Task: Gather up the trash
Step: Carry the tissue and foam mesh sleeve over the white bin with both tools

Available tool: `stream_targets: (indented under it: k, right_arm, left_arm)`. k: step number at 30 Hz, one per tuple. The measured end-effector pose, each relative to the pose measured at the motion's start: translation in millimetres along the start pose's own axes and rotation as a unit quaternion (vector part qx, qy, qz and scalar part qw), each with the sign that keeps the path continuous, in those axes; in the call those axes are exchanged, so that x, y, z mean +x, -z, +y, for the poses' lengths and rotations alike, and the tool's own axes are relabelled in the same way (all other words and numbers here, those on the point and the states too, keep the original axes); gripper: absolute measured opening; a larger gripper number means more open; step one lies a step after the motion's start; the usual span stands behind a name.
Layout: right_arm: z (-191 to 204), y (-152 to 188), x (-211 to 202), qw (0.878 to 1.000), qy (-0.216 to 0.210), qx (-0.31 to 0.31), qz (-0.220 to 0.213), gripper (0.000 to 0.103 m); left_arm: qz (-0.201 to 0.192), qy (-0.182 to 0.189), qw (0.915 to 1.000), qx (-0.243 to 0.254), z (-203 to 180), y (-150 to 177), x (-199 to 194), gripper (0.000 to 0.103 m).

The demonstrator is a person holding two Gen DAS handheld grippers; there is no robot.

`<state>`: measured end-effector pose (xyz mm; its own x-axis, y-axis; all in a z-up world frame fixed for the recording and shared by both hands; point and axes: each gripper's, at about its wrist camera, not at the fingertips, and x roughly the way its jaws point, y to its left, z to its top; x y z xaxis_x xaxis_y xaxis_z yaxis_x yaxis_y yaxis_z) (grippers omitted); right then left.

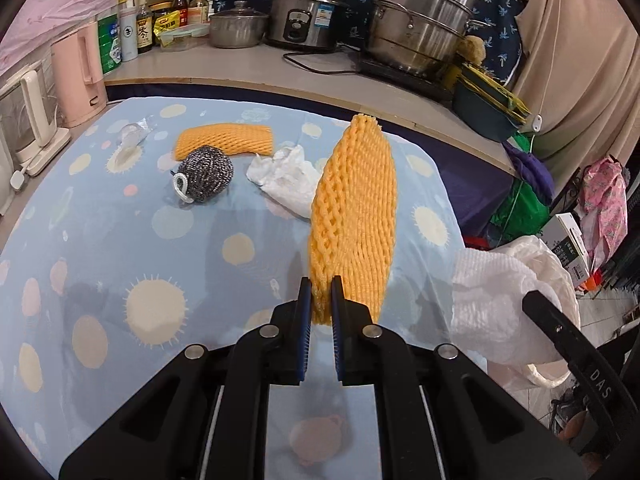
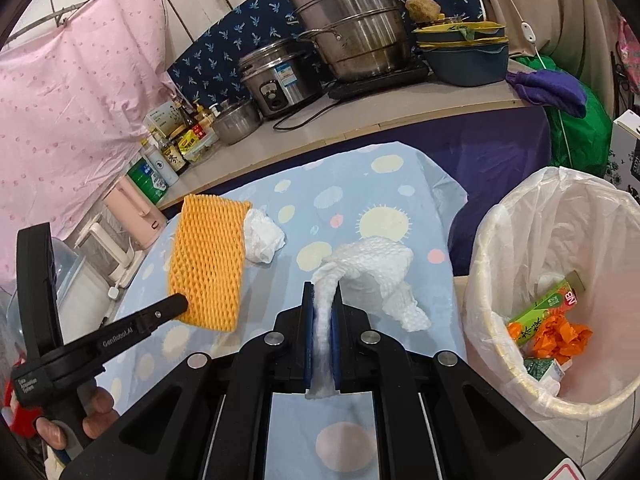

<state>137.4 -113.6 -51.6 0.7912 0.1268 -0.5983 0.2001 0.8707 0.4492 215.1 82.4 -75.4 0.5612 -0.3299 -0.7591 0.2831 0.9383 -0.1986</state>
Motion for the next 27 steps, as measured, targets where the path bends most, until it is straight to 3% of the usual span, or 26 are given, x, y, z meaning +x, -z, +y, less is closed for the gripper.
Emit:
stream_targets:
  k: [13, 27]
  right_arm:
    - [-59, -11, -53, 0.997, 0.023, 0.053, -0.057, 0.007]
    - [-128, -10, -98, 0.988, 0.06, 0.106, -0.1, 0.007]
  left_arm:
    - [0.009, 0.024, 0.9971, 0.071, -81, 23, -10, 0.009]
    - [0.012, 0.055, 0.988, 0.144, -170, 40, -9, 0.009]
